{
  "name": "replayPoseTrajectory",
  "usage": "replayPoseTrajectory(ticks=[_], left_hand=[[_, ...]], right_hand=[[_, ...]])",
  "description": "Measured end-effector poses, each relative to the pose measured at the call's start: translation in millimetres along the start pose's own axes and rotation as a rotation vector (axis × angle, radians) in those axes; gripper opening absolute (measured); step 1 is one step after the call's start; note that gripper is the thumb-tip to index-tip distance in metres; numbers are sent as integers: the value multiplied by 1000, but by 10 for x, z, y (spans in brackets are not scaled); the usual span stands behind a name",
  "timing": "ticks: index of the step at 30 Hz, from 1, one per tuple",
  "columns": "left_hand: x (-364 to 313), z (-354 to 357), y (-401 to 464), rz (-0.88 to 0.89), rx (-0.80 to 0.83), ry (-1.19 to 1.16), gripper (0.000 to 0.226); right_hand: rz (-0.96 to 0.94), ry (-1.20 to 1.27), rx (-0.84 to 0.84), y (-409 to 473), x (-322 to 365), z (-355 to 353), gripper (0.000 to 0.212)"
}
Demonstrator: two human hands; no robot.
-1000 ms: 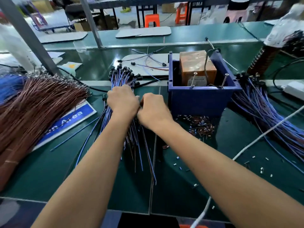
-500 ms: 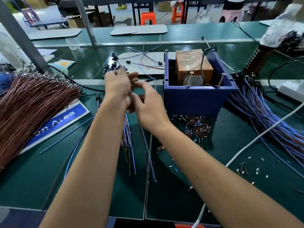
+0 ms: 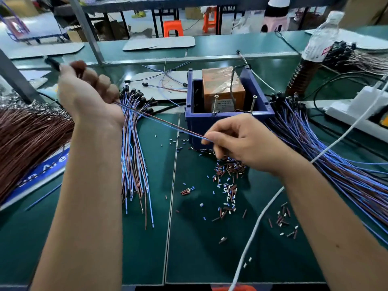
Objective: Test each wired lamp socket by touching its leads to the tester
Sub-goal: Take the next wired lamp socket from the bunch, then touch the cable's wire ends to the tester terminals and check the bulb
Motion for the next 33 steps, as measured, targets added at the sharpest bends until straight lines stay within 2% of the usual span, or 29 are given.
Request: replayPoseTrajectory(ticks=[2, 4, 6, 7, 9, 12, 17, 21, 25, 33], left_hand=[[78, 2, -171, 332, 126, 310, 31], [261, 30, -434, 680, 358, 710, 29], [545, 43, -747, 881, 661, 1064, 29], [678, 34, -886, 918, 784, 1177, 30], [907, 17, -1098, 888, 942, 1273, 28], [1082, -38, -1202, 786, 977, 1279, 25], [1188, -110, -1153, 709, 1000, 1285, 21], [1232, -178, -1096, 734, 955, 1330, 26], [1247, -216, -1066, 759, 838, 1354, 25], [1339, -274, -1034, 570, 861, 1256, 21]], right_hand=[[5, -38, -56, -99, -84, -155, 20], [-24, -83, -124, -163, -146, -241, 18], [-86, -170, -177, -194, -187, -262, 17], [-112, -197, -188, -194, -196, -249, 17], [-141, -182, -209, -208, -220, -246, 21], [-165, -122, -277, -240, -288, -246, 30], [-113, 153, -378, -291, -456, -183, 7], [-36, 241, -401, -293, -546, -163, 8], [48, 303, -432, -296, -626, -147, 5], [76, 279, -409, -268, -605, -58, 6]])
Point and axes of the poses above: each hand's wrist, its own y-axis towards the middle knuckle, its own z-axis out of the palm, x = y × z, the point moved 1 cm from there along y, towards the middle knuckle, and after that the axes turned 6 degrees about -z, right-handed, at the moved point
